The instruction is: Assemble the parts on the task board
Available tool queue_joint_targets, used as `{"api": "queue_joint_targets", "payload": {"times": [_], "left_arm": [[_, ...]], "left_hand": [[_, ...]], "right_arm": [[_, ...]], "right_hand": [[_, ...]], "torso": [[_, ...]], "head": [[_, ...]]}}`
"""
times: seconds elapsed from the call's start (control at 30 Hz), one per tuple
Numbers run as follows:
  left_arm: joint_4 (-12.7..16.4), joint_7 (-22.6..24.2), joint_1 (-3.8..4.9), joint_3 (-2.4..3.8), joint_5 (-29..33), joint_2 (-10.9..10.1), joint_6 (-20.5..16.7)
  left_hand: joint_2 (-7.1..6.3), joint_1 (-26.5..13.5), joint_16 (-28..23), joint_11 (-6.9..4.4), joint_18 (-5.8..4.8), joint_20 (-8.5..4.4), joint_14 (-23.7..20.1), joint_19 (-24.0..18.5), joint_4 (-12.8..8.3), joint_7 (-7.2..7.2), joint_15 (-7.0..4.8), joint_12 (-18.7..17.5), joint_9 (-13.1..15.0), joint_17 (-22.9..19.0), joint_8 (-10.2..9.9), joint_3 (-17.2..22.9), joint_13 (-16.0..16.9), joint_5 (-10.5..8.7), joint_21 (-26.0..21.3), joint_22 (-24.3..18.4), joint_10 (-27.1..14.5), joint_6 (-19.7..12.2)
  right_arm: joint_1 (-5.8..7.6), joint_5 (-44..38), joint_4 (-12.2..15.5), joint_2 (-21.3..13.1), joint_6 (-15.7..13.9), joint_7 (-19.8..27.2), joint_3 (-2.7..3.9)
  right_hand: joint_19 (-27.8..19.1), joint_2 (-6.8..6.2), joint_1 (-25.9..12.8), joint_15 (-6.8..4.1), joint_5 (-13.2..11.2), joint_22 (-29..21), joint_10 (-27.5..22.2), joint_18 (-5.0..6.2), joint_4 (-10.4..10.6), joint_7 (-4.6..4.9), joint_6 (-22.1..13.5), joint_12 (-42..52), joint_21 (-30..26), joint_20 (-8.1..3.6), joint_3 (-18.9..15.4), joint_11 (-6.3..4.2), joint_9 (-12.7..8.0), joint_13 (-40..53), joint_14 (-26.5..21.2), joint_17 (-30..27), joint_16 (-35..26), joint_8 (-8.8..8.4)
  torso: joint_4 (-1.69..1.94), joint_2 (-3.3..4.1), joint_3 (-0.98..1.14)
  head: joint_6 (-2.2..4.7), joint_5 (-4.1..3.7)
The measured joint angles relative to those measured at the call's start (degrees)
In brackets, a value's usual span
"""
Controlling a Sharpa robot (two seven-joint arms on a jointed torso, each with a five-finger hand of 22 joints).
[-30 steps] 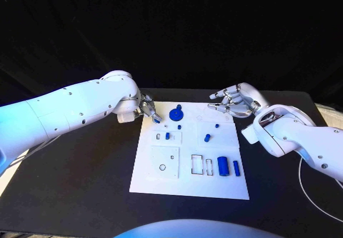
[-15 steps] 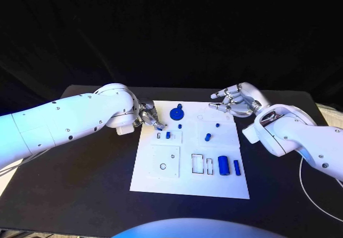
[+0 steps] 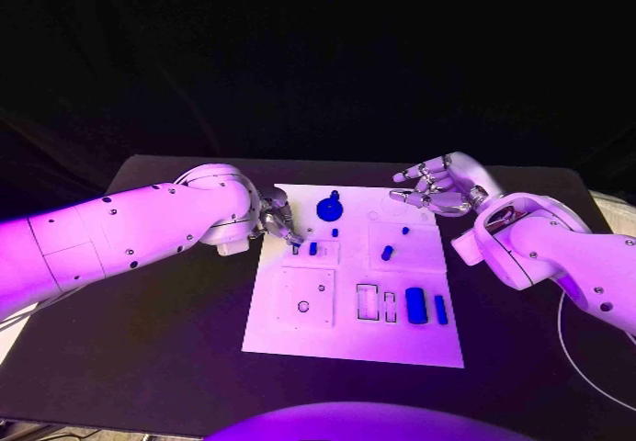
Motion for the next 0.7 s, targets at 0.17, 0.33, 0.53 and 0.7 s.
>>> {"api": "queue_joint_targets", "payload": {"times": [0.17,0.33,0.53,0.7], "left_arm": [[-0.3,-0.3,-0.07,-0.10,-0.6,0.0,0.2],[-0.3,-0.5,-0.12,-0.06,-0.9,0.0,0.8],[-0.2,-0.5,-0.16,-0.01,-0.9,-0.1,1.9],[0.0,-0.5,-0.21,0.00,-0.9,-0.4,3.0]], "left_hand": [[-0.34,-0.3,0.0,-0.09,0.01,0.00,0.0,0.0,0.0,0.06,0.00,0.2,0.1,0.0,0.0,0.3,0.1,-0.05,0.0,0.0,0.1,0.1],[-0.43,-0.4,0.0,-0.08,0.00,0.00,0.0,0.0,-0.3,0.05,0.00,0.2,0.1,0.0,0.0,0.6,0.1,0.06,0.0,0.0,0.1,0.1],[-0.42,-0.4,0.0,-0.08,0.01,0.00,0.0,0.0,-0.3,-0.16,0.00,0.2,0.0,0.0,0.0,0.6,0.2,0.06,0.0,0.0,0.1,0.3],[-0.42,-0.4,0.0,-0.09,0.00,0.00,0.0,0.0,-0.3,-0.16,0.00,0.2,0.0,0.0,0.2,0.6,0.2,0.06,0.0,0.0,0.1,0.3]], "right_arm": [[0.00,0.0,0.0,0.0,0.0,0.0,0.00],[-0.01,0.0,0.0,0.0,0.1,0.0,0.00],[-0.02,0.0,0.0,0.0,0.1,0.1,0.00],[-0.03,0.0,0.0,0.0,0.1,0.1,-0.01]], "right_hand": [[0.0,0.00,0.0,0.00,0.0,0.0,0.0,0.00,0.0,0.00,0.0,0.0,0.0,0.00,0.0,0.00,0.0,0.0,0.0,0.0,0.0,0.00],[0.0,0.00,0.0,0.00,0.0,0.0,0.0,0.00,0.0,0.00,0.0,0.0,0.0,0.00,0.0,0.00,0.0,0.0,0.0,0.0,0.0,0.00],[0.0,0.00,0.0,0.00,0.0,0.0,0.0,0.00,0.0,0.00,0.0,0.0,0.0,0.00,0.0,0.00,0.0,0.0,0.0,0.0,0.0,0.00],[0.0,0.00,0.0,0.00,0.0,0.0,0.0,0.00,-0.2,0.00,0.0,0.0,0.0,0.00,-0.2,0.00,0.0,0.0,0.0,0.0,0.0,0.00]], "torso": [[0.00,0.01,0.02],[-0.03,0.01,0.01],[-0.04,0.01,0.01],[-0.05,0.01,0.00]], "head": [[-0.13,0.08],[-0.25,0.16],[-0.37,0.21],[-0.41,0.23]]}}
